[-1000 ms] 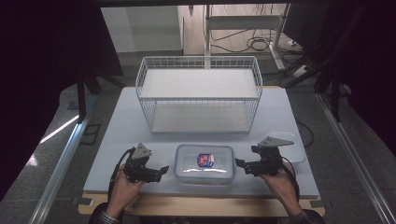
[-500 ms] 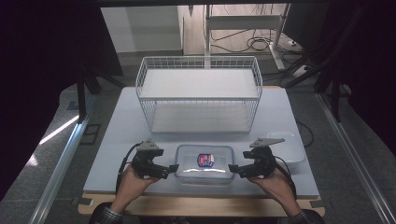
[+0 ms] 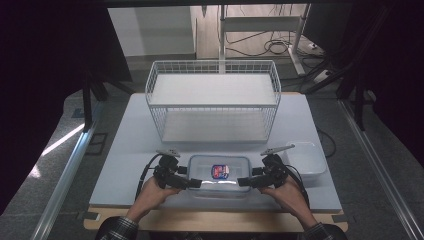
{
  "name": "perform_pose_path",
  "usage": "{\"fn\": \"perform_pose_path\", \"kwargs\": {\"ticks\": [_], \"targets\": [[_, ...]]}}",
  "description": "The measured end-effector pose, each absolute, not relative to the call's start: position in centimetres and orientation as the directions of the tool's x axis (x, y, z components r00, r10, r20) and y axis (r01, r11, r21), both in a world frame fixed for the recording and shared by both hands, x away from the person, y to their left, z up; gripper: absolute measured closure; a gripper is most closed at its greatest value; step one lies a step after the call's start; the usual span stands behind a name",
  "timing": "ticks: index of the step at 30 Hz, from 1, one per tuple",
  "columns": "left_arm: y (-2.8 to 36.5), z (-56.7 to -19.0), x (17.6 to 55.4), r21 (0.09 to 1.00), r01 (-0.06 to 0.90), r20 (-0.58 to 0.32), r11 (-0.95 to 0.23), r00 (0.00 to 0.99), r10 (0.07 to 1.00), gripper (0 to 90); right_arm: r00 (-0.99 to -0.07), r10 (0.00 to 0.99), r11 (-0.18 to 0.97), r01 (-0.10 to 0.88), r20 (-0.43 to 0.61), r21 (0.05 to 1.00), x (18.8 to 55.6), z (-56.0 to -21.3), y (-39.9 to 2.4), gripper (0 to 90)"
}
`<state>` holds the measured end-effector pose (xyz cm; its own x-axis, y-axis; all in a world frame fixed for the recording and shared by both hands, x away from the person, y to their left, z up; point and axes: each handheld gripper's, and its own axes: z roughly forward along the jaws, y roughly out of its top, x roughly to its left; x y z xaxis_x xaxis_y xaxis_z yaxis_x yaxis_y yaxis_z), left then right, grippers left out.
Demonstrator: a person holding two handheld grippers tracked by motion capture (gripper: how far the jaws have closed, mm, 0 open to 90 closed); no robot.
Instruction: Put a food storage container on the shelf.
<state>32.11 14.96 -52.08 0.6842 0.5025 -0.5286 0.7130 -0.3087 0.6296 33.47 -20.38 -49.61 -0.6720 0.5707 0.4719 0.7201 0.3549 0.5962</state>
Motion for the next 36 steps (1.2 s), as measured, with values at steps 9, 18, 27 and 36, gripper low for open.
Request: {"fn": "perform_pose_path", "kwargs": {"ticks": [9, 18, 27, 36], "targets": [[16.1, -51.8, 32.0, 0.604, 0.745, -0.576, -0.284, 0.654, 0.49, 22.1, -0.588, 0.557, 0.301, 0.801, 0.586, 0.517, 33.6, -49.8, -21.1, 26.0], [17.1, -50.4, 30.4, 0.656, 0.731, -0.559, -0.185, 0.636, 0.532, 46.5, -0.553, 0.568, 0.231, 0.818, 0.61, 0.527, 32.8, -48.7, -22.2, 46.8], [17.3, -49.0, 29.3, 0.736, 0.66, -0.463, -0.153, 0.654, 0.599, 56.1, -0.566, 0.606, 0.216, 0.794, 0.559, 0.568, 31.8, -47.8, -21.3, 49.2], [16.8, -49.5, 28.0, 0.723, 0.659, -0.435, -0.206, 0.667, 0.604, 47.7, -0.609, 0.606, 0.24, 0.754, 0.512, 0.611, 31.3, -47.5, -21.1, 49.0]]}}
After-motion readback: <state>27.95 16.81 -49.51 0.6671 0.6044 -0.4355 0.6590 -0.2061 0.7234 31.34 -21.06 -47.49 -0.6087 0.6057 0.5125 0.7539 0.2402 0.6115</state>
